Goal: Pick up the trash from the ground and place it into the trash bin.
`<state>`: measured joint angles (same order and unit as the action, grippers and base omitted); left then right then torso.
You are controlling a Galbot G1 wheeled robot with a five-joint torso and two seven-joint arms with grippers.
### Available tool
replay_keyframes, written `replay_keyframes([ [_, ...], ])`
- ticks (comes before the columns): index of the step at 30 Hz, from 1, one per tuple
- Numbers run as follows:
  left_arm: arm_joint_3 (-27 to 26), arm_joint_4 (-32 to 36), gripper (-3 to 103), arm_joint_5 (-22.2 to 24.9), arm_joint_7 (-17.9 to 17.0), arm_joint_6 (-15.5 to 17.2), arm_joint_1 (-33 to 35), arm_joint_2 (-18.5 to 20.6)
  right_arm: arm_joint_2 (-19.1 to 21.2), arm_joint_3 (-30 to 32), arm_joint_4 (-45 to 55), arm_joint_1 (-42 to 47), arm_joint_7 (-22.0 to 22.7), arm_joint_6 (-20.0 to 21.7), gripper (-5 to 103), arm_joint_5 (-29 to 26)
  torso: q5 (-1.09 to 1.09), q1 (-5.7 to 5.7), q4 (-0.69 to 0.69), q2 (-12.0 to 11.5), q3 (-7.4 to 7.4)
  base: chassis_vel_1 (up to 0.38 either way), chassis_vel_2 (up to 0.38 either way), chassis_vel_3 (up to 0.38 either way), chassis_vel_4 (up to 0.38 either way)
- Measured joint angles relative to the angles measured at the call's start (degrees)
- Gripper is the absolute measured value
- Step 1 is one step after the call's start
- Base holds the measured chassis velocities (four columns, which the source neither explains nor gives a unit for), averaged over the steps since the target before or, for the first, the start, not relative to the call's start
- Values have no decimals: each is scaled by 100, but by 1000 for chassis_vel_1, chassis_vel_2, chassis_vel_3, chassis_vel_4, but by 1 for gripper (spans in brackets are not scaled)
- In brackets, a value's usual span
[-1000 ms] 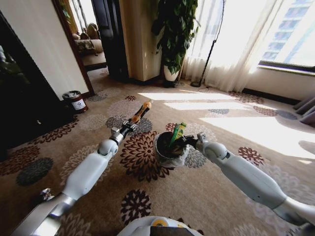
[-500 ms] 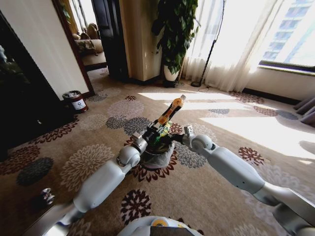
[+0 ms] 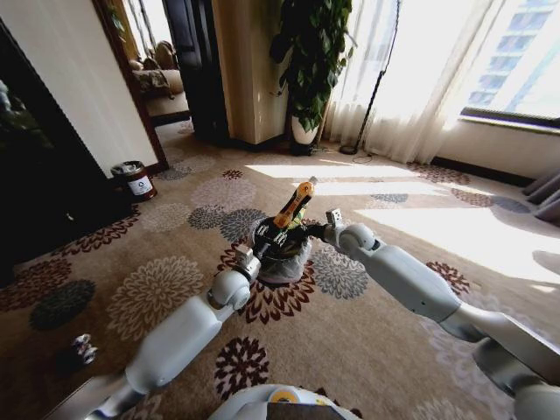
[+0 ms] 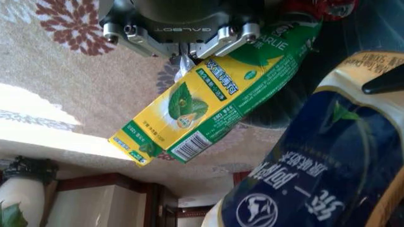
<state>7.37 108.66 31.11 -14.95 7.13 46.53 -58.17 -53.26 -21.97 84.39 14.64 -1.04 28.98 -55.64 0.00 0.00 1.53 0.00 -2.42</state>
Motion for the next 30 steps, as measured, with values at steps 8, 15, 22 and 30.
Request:
replay_keyframes([
  [8, 22, 89, 74, 40, -12, 250, 40, 14, -55, 13, -129, -142, -1, -98, 3, -5, 0, 0, 1, 0, 0, 0, 0, 0, 0],
  [15, -26, 3, 98, 55, -33, 311, -19, 14, -14, -5, -128, -174, -1, -164, 3, 6, 0, 0, 1, 0, 0, 0, 0, 0, 0],
  [22, -276, 122, 100, 92, -186, 322, 6, 35, 27, -15, -95, -203, -1, -179, 3, 10, 0, 0, 0, 0, 0, 0, 0, 0, 0],
  [30, -1790, 680, 100, 1148, -1011, 1354, 377, 283, 411, 230, 164, 78, -1, -244, 3, 39, 0, 0, -2, 0, 1, 0, 0, 0, 0],
])
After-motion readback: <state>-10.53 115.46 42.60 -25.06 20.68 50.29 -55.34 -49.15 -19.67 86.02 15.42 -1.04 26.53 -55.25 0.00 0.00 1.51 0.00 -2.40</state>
